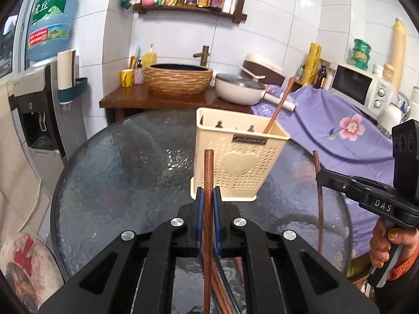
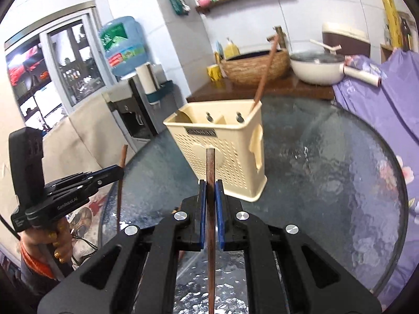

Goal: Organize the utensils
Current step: 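Lift and carry the chopsticks in both tools over the cream basket, then lower the chopsticks into the basket and open both tools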

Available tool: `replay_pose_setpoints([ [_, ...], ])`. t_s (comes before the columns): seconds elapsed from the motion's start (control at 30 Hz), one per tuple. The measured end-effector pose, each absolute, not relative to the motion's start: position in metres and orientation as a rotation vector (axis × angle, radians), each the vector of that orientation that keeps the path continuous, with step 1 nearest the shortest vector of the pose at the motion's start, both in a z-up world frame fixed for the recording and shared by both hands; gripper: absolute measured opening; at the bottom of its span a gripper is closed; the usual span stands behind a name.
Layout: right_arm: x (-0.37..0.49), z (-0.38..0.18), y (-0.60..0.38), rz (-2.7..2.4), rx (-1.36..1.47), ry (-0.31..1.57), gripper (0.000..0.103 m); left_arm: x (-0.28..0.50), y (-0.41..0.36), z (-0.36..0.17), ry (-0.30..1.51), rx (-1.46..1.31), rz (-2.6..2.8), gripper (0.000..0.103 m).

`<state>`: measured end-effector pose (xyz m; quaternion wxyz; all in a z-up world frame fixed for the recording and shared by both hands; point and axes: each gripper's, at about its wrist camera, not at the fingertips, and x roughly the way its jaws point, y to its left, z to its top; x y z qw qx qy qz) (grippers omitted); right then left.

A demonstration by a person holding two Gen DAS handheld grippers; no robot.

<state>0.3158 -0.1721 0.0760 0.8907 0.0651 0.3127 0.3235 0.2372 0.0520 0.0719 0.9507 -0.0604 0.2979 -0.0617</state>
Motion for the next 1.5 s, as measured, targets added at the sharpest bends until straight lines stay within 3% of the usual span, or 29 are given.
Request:
replay_pose_setpoints([
  [0.7, 0.291, 0.160, -0.178, 0.737, 0.062, 0.495, 0.008, 0.222, 0.049, 0.149, 0.474, -0.072, -0.194, 0.007],
  [1.17, 0.349, 0.285, -0.161, 0.661, 0.066, 0.341, 0.008, 0.291, 0.046, 0.265, 0.285, -0.144, -0.130, 0.007],
  [1.33, 0.375, 0.287, -0.156, 0.605, 0.075, 0.336, 0.008, 0.315, 0.038, 0.255, 0.272, -0.136, -0.084, 0.007],
  [1.5, 0.396, 0.242, -0.151, 0.565, 0.088, 0.398, 0.008, 0.335, 0.036, 0.213, 0.337, -0.133, -0.061, 0.007],
])
